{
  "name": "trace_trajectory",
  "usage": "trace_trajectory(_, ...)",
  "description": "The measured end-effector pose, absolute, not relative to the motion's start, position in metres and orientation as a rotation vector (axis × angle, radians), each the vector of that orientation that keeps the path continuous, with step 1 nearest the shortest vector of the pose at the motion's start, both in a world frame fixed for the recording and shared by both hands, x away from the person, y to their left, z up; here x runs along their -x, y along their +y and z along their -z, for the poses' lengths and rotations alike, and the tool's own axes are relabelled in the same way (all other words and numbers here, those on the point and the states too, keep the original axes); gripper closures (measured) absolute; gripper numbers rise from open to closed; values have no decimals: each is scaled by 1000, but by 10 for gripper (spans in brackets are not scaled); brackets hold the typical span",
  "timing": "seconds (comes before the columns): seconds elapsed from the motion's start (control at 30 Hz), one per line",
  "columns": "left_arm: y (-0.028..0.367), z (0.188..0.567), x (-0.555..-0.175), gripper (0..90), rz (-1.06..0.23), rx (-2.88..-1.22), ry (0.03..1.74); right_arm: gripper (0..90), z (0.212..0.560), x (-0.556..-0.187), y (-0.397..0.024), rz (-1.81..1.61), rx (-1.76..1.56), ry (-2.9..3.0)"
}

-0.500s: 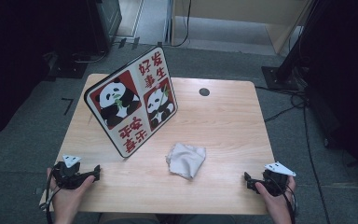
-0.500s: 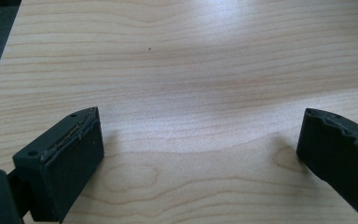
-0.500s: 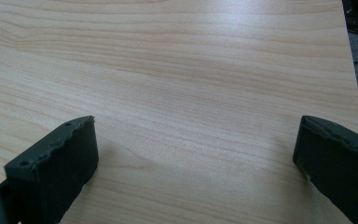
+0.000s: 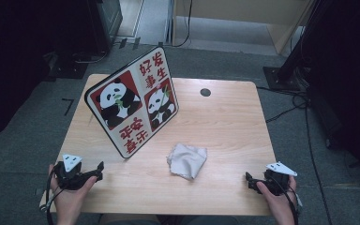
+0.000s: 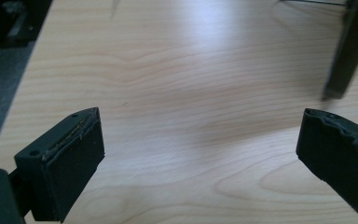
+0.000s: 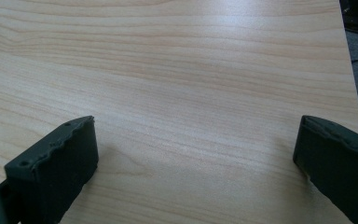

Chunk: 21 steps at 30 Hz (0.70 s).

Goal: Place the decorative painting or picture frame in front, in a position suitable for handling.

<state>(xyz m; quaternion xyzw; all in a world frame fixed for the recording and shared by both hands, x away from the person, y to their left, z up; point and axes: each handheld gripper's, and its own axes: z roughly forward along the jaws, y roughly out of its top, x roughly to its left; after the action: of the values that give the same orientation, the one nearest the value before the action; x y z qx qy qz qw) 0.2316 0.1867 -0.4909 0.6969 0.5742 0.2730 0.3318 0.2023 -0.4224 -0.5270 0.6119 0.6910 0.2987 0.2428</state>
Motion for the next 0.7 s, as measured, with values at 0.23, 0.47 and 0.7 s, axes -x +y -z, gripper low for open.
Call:
trace_trajectory(0.23,167,482,-237,9,-649,-1838,1400,62,522,-202,-418,-809,-1677,1857)
trace_trajectory(0.47,149,479,-247,54,-599,-1841,1345,105,512,-201,-407,-870,-1626,1853)
trace_trajectory(0.7,139,483,-262,78,-543,-1817,1326,126,503,-200,-396,-928,-1587,1868)
